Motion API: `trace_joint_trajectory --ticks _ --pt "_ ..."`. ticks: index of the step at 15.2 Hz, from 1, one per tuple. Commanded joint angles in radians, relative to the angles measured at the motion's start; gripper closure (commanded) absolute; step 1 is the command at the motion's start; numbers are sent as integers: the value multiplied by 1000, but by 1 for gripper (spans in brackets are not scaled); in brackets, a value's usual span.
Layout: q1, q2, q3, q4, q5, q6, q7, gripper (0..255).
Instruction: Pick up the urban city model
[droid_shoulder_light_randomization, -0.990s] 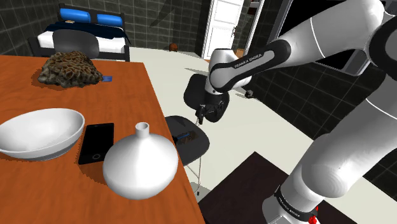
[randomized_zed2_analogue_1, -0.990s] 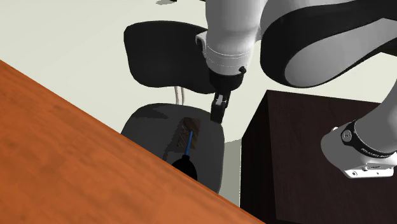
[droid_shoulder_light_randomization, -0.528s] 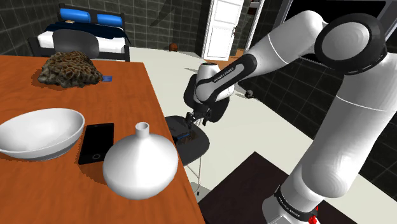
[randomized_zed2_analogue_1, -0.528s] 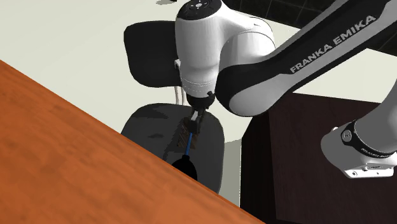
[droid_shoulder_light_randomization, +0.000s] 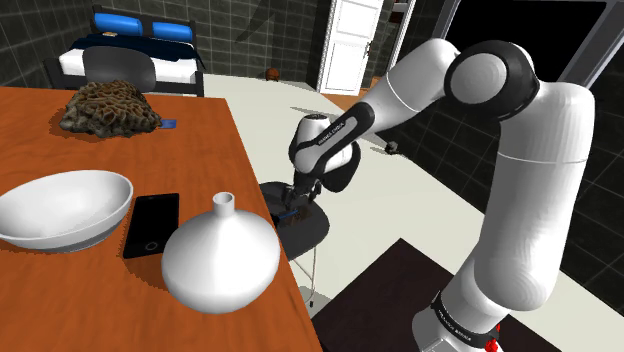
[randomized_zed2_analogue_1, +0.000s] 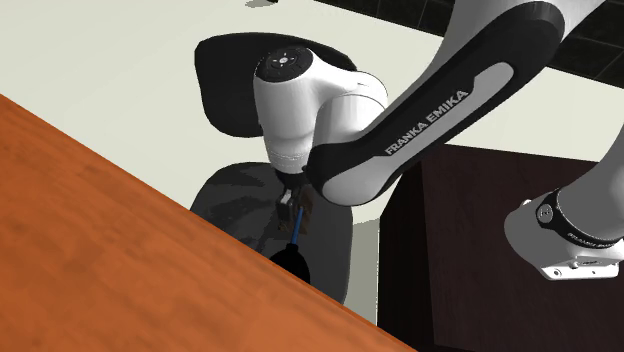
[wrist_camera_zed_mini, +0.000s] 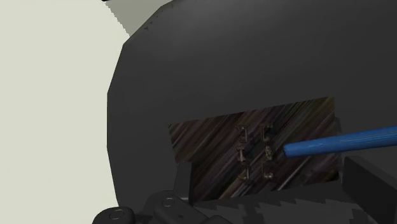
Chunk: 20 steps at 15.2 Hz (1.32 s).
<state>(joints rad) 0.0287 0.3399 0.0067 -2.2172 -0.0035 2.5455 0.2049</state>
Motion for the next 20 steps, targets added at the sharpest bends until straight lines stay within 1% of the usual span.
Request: trace_joint_trajectory --ticks 1,3,5,6,15,20 --pt "1 23 0 -1 0 25 1 0" --pt "1 54 0 1 -1 53 1 0" --pt "1 54 0 1 -1 53 1 0" --pt "1 53 0 1 -1 53 2 255" --pt "1 54 0 1 -1 53 1 255" --pt "0 -5 0 -2 0 -2 1 255"
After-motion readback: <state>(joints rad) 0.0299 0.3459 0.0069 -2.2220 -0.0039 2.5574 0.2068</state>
